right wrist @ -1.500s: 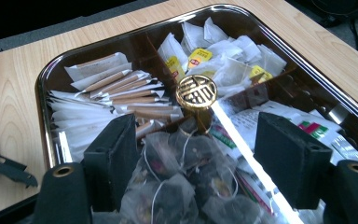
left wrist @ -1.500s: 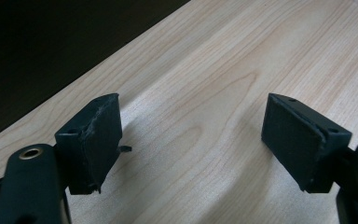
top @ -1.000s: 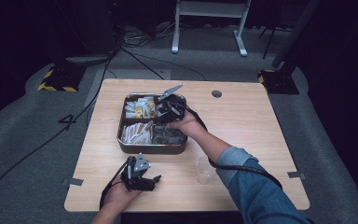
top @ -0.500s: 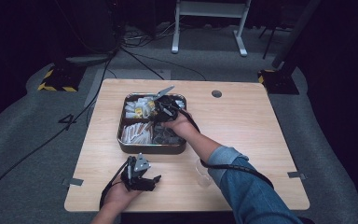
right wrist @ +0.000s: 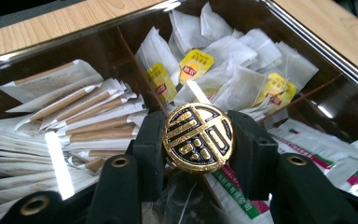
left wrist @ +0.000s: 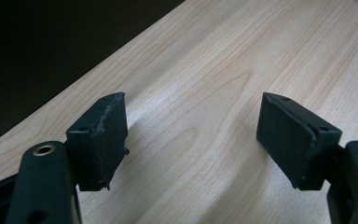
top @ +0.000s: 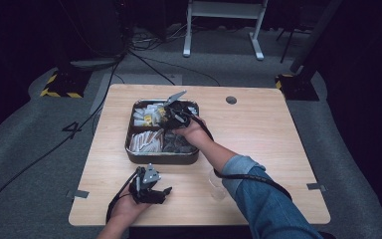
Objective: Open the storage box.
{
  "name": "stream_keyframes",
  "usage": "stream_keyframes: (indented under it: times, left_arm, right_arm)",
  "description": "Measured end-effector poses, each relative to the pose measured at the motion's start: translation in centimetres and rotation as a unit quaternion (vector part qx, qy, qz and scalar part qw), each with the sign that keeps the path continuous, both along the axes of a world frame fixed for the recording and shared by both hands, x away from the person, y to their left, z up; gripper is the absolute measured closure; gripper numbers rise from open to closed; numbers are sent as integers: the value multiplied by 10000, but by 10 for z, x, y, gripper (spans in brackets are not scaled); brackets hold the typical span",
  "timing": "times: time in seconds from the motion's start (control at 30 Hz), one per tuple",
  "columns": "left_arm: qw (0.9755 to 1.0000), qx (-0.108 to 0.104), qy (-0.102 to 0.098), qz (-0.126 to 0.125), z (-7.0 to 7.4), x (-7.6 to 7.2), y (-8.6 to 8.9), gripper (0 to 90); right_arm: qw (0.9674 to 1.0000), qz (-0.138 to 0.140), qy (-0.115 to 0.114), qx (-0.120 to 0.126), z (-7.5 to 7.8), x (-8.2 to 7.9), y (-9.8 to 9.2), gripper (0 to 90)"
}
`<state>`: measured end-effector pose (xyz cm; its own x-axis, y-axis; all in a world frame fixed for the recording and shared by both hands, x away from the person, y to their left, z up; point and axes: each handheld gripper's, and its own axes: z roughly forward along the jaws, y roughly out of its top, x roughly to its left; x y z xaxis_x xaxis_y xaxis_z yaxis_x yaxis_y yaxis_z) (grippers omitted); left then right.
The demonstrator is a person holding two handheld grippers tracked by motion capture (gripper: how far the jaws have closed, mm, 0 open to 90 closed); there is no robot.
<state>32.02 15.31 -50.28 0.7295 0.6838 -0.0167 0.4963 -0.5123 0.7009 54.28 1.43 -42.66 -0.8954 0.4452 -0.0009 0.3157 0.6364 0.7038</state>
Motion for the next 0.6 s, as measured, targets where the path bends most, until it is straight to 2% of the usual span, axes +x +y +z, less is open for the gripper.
stream_keyframes:
  times: [0.17, 0.37, 0.6]
  left_arm:
    - [10000, 26, -14, 1, 0, 0, 0, 252]
    - [10000, -3, -35, 44, 0, -1, 1, 278]
    - [10000, -3, -34, 40, 0, -1, 2, 282]
  right_arm:
    - [9998, 67, -170, 51, 10, -1, -3, 590]
    - [9996, 60, -191, 208, 22, -4, -10, 590]
    - [9992, 105, -306, 245, 42, -7, -19, 590]
